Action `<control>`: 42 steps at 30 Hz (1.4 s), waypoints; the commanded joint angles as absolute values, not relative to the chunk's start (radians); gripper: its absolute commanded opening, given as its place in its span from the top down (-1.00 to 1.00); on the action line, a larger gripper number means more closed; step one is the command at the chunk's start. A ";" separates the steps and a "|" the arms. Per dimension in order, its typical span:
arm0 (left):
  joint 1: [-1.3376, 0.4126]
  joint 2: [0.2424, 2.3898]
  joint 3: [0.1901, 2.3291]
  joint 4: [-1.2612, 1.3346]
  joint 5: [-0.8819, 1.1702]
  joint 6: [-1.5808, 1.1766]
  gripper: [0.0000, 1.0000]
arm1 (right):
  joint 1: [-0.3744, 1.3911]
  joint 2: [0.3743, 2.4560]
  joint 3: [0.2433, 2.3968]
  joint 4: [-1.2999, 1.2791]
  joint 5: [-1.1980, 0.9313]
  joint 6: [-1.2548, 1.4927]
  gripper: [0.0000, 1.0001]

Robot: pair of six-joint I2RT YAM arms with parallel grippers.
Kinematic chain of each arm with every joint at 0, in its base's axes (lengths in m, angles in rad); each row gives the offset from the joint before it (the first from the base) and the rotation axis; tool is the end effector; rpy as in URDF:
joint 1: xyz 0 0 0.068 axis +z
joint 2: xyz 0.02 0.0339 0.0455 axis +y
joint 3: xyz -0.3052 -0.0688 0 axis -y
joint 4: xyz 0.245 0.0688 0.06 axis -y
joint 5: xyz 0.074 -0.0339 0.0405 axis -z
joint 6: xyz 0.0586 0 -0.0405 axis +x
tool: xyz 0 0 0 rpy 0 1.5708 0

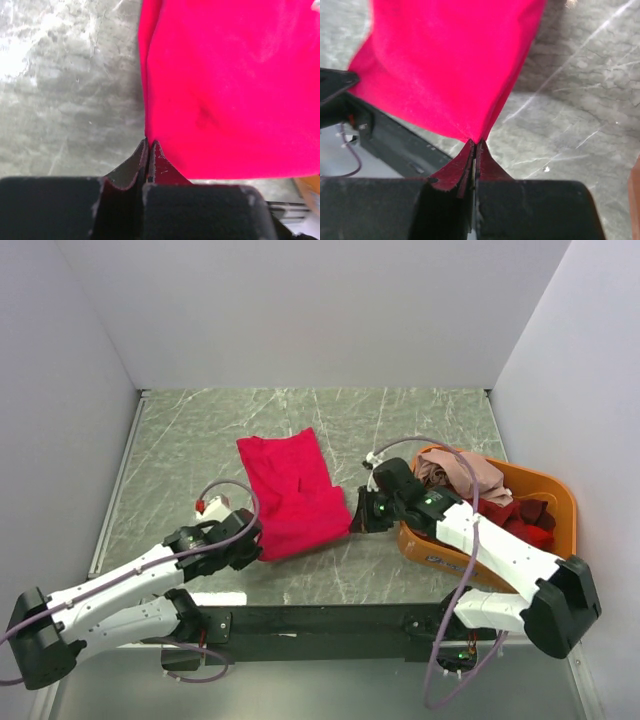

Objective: Fold and stack the t-shirts
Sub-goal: Fold the tshirt

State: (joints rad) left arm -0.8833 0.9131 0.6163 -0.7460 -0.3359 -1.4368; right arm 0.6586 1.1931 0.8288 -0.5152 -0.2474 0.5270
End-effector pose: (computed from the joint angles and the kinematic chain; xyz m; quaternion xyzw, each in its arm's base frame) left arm 0.1104 -0.1040 0.2290 -0.3020 0.9036 -0.1714 0.2507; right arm 0.1819 0.1589 0.2652 -0.1031 0.9289 0.2841 0.2140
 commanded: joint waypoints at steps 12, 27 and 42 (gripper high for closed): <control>-0.795 0.992 1.009 -0.991 -0.715 -1.490 0.99 | 0.588 1.397 1.357 -0.673 -0.238 0.410 1.00; -0.416 1.278 1.199 -0.683 -0.494 -1.048 0.99 | 0.474 1.677 1.584 -0.592 -0.500 0.428 1.00; -0.239 1.577 1.428 -0.541 -0.350 -0.859 0.99 | 0.362 1.991 1.868 -0.589 -0.549 0.407 1.00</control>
State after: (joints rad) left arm -0.2687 1.5299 1.3396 -0.5983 -0.3504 -0.9363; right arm 0.4011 1.9305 1.7649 -0.5858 -0.5446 0.4282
